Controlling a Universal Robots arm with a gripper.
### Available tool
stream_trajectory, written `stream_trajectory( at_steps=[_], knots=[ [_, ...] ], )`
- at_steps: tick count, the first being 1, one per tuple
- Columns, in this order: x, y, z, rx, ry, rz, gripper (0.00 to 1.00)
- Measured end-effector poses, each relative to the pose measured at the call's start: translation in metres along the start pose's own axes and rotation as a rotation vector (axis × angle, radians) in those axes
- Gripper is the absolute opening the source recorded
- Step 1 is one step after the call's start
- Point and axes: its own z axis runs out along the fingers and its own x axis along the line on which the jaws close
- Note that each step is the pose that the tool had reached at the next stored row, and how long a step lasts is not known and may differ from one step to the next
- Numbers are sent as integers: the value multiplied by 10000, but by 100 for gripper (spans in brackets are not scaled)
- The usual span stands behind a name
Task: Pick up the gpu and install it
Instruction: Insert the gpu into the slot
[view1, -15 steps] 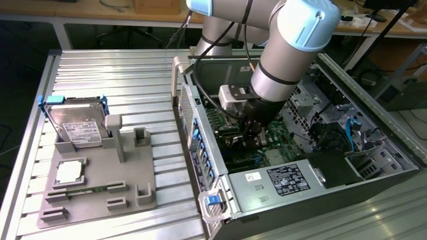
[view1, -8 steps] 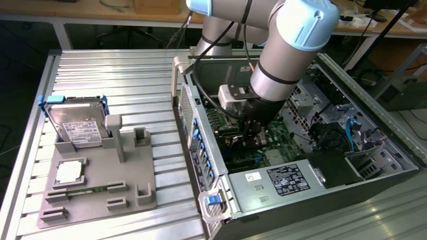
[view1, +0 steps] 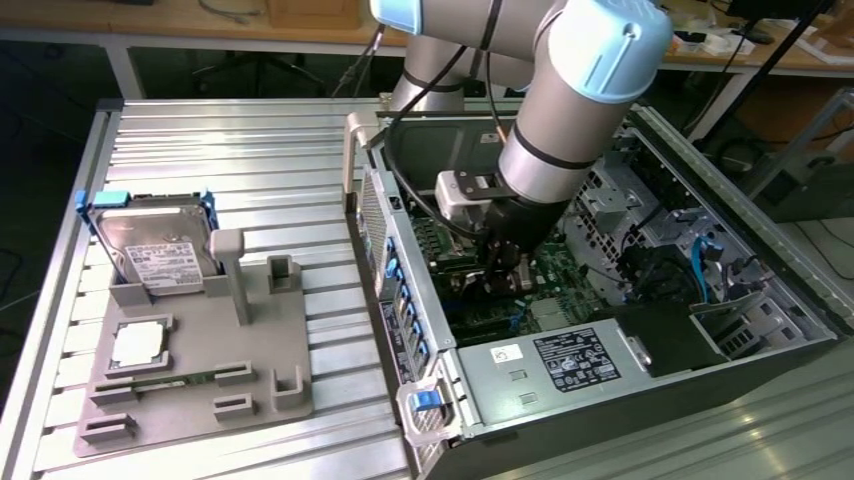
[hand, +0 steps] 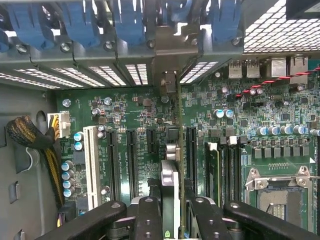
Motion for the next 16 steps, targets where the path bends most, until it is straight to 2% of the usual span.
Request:
stream_trajectory(
  at_steps=[1,2,6,9,11,12,13,16],
  knots=[
    [-1,-9,-5,-139,3,8,27],
    [1,-11,-7,-162,9,7,27],
    [-1,-58,-11,-196,16,9,27],
    [-3,-99,-12,-194,24,9,27],
    [-5,-103,-29,-189,18,9,27],
    [-8,-105,-62,-180,-4,6,27],
    [-7,-104,-87,-189,17,7,27],
    [-6,-102,-90,-208,23,9,27]
  ],
)
